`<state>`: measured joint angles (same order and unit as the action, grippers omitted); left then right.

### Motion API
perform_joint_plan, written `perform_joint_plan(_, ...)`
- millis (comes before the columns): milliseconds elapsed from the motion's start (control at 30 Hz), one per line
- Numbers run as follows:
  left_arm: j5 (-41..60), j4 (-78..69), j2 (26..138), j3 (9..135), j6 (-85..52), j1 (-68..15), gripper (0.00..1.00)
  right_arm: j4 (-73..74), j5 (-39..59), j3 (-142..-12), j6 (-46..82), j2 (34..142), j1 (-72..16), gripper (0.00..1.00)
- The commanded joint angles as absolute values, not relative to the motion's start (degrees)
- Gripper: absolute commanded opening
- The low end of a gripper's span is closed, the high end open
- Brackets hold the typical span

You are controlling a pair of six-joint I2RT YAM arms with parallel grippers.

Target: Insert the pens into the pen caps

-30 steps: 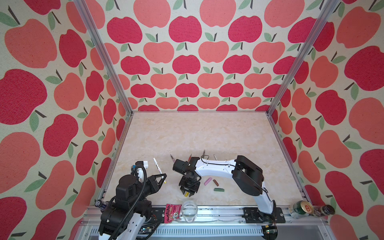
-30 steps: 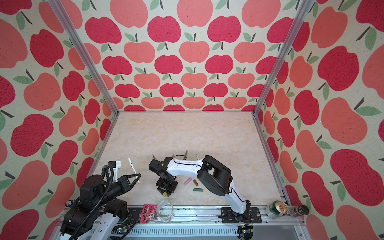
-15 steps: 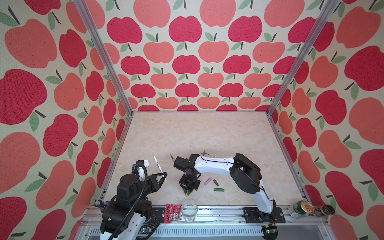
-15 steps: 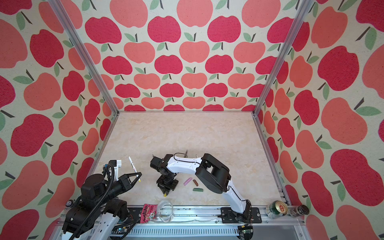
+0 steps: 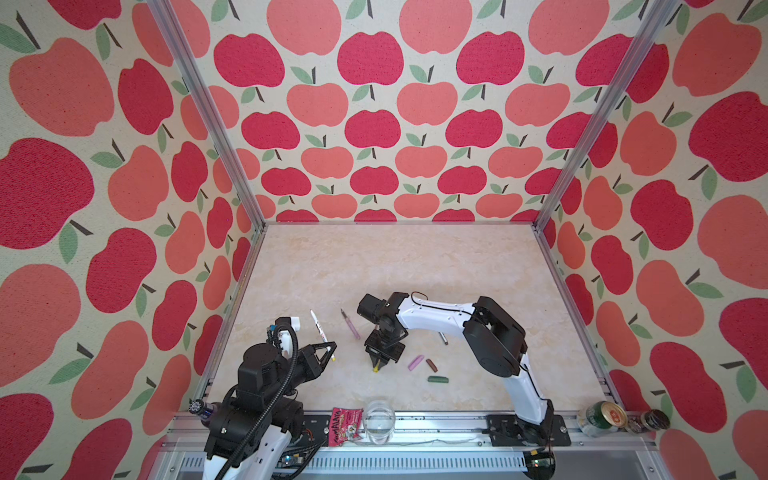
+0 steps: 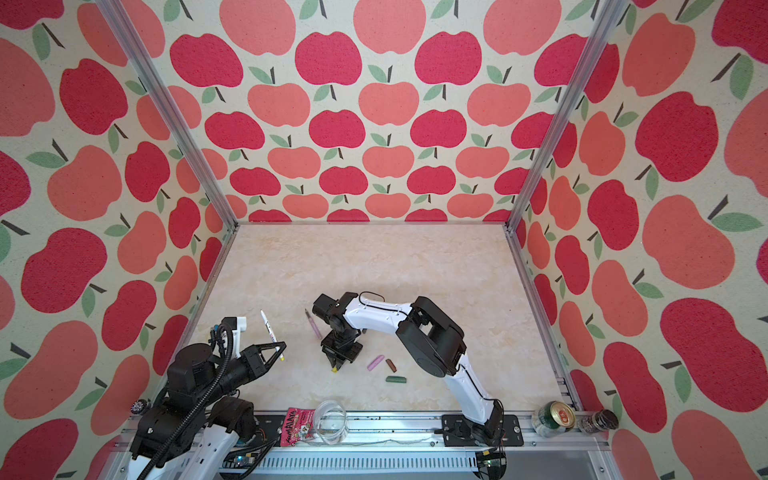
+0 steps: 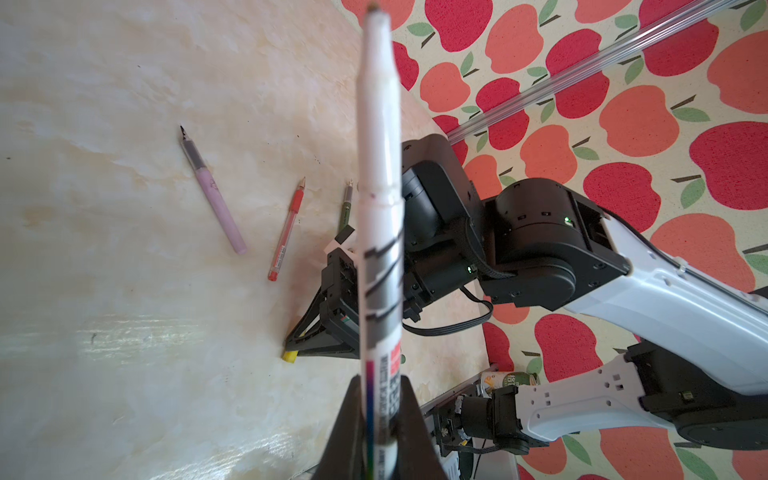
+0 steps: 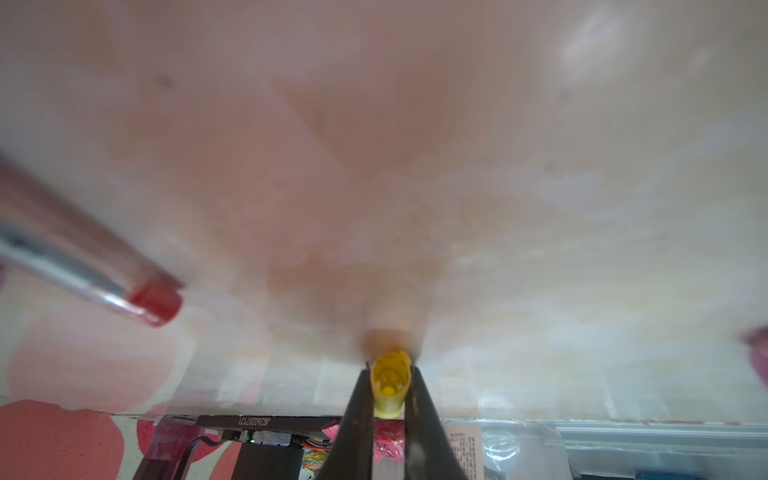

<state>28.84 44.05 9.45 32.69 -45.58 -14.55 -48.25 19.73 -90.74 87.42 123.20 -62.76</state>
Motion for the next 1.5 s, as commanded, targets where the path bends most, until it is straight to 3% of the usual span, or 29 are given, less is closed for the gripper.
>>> perform_joint_plan(0,30.57,41.81,10.69,31.49,-45.79,-14.77,0.00,-48.37,11.21,-88.15,85.22,122.90,-60.15,0.14)
perform_joint_plan(467,31.34,31.67,21.46,29.28,-45.96,-15.75,0.00,-46.64,6.40,-79.29,78.18,116.95,-48.05,0.18)
perform_joint_plan(767,26.63,22.85,31.94,29.77,-45.73,-24.43,0.00,-44.13,4.74,-73.63,74.42,113.70,-40.91,0.22)
perform_joint_plan(1100,23.17,15.96,45.55,33.49,-41.45,-34.45,0.00,-44.15,3.62,-75.18,65.20,107.85,-39.03,0.44)
perform_joint_plan(1267,22.93,17.01,48.11,35.74,-38.28,-36.84,0.00,-44.62,6.03,-76.31,48.94,101.62,-39.02,0.50)
perform_joint_plan(1467,22.45,19.30,47.07,36.63,-37.12,-36.91,0.00,-51.77,11.10,-82.43,18.52,96.60,-39.28,0.53)
